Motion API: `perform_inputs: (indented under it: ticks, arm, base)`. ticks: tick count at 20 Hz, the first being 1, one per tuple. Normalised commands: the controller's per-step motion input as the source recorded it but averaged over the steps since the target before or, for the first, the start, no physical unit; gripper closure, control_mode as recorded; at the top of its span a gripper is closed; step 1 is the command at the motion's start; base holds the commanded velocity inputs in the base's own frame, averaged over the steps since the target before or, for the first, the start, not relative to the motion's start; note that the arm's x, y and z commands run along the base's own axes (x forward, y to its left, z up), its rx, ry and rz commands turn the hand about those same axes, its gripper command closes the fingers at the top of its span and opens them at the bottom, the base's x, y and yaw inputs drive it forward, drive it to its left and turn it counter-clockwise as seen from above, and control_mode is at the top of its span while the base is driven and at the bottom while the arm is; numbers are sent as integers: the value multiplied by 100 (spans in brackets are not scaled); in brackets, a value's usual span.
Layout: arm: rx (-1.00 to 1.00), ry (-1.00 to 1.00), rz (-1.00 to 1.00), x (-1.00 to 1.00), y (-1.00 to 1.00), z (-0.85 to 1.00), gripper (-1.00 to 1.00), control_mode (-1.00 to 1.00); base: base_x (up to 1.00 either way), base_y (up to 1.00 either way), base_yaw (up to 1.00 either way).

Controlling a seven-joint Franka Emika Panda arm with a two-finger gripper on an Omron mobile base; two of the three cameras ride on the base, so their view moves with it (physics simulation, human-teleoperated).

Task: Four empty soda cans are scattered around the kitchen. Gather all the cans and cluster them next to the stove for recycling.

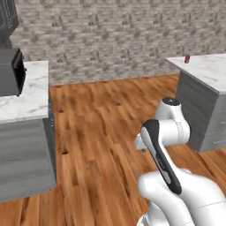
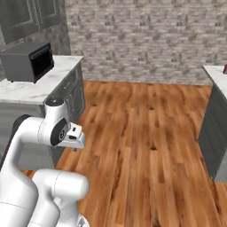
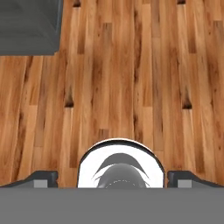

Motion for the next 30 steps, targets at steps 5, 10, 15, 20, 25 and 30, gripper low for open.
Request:
perform_inputs:
  ticks: [5,10,15,20,25,30]
  arm:
    - [0,0,0,0,0,0,-100,100]
    - [0,0,0,0,0,0,-100,100]
    - [0,0,0,0,0,0,-100,100]
    - [0,0,0,0,0,0,-100,100]
    - [0,0,0,0,0,0,-100,100]
    - [0,0,0,0,0,0,-100,100]
  base:
    - [33,65,-11]
    - [32,49,-7]
    - [29,45,-7]
    - [20,43,-5]
    - [16,45,-6]
    - [17,43,-7]
